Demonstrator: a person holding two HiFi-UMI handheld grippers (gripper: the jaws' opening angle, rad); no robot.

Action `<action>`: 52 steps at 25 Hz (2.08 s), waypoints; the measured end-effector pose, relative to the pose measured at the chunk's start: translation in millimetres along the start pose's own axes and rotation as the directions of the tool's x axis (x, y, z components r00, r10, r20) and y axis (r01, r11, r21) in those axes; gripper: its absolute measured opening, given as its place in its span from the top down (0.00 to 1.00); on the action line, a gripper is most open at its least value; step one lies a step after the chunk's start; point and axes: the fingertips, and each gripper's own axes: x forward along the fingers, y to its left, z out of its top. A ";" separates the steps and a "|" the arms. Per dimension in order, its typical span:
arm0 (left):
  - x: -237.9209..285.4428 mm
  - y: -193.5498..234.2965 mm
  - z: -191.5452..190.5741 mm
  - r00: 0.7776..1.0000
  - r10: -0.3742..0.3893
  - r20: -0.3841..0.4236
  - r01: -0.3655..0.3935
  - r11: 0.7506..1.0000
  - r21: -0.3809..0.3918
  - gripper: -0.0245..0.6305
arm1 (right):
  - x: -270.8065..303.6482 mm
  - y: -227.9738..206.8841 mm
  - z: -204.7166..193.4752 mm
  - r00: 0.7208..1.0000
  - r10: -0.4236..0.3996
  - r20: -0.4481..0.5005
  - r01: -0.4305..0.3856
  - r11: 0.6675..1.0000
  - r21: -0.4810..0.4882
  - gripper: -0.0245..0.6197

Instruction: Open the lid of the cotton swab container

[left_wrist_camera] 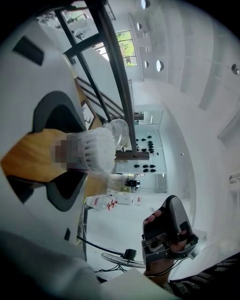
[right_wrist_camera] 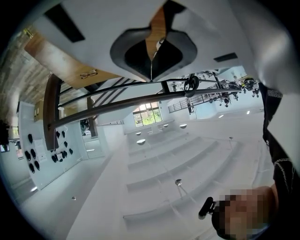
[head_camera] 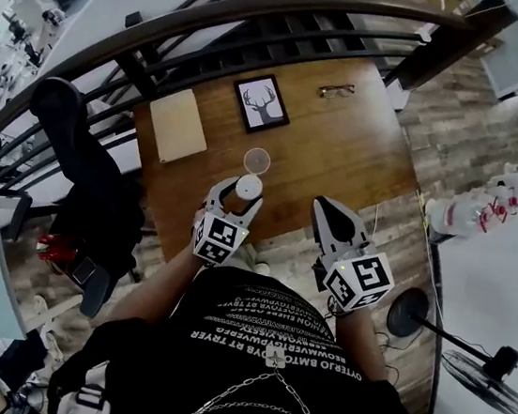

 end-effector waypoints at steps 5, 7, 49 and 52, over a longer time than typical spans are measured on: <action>31.4 2.5 -10.3 0.999 -0.049 -0.012 0.050 0.998 0.035 0.55 | 13.8 -10.7 9.7 1.000 -0.015 -0.004 0.015 0.999 -0.038 0.94; 44.1 4.3 -19.5 0.998 -0.053 -0.031 0.054 0.998 0.041 0.55 | 17.7 -17.0 9.4 1.000 -0.025 -0.011 0.024 0.999 -0.032 0.94; 187.9 37.5 -146.1 0.972 -0.051 -0.230 0.075 0.993 0.096 0.55 | 25.3 -88.4 -42.9 0.984 -0.107 -0.141 0.125 0.984 0.130 0.94; 187.3 35.9 -149.1 0.970 -0.044 -0.240 0.075 0.990 0.122 0.53 | 21.8 -90.4 -43.3 0.984 -0.111 -0.143 0.130 0.983 0.132 0.94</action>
